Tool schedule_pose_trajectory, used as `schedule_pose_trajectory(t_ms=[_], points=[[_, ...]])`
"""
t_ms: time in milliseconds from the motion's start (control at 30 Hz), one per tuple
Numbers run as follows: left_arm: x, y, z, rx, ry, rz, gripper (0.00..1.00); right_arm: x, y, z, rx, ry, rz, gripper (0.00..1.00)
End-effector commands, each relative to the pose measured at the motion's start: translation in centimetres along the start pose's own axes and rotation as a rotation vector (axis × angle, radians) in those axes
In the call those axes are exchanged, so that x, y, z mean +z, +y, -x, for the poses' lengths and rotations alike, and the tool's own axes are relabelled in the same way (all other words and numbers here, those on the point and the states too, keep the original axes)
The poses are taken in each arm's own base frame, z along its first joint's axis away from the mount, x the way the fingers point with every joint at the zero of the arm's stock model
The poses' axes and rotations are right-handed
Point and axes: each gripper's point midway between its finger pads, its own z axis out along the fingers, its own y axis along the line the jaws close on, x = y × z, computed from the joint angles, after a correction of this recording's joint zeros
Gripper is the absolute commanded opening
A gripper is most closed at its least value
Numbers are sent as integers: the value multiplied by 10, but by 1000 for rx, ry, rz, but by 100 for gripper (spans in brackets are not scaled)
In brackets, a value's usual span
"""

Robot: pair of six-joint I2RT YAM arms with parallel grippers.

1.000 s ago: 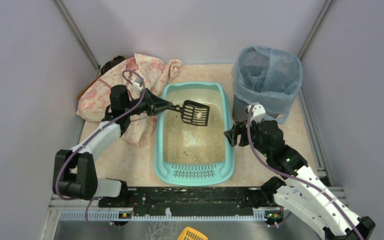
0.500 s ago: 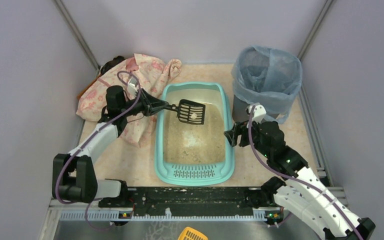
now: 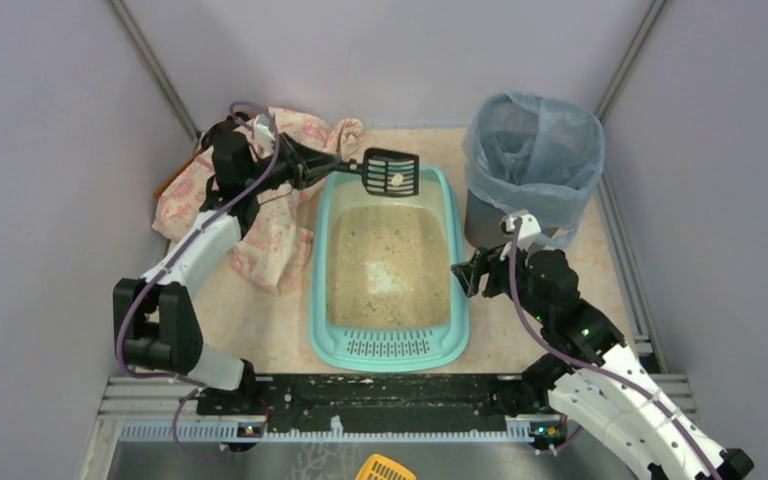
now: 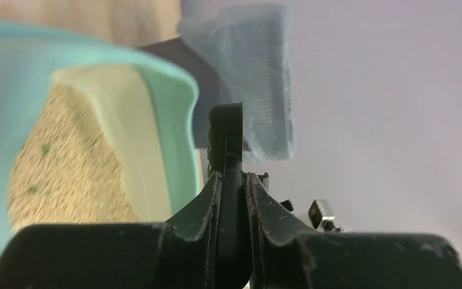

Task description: Clean the litter box

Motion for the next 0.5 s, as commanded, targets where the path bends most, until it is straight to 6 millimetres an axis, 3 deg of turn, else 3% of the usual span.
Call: schedule_pose_trajectory(t_ms=[0, 233, 467], points=[[26, -69, 21, 102, -47, -137, 0, -6, 7, 18, 24, -63, 24, 68], [96, -127, 32, 168, -12, -222, 0, -11, 8, 22, 26, -77, 28, 67], [150, -158, 23, 265, -11, -302, 0, -18, 7, 23, 28, -79, 22, 67]])
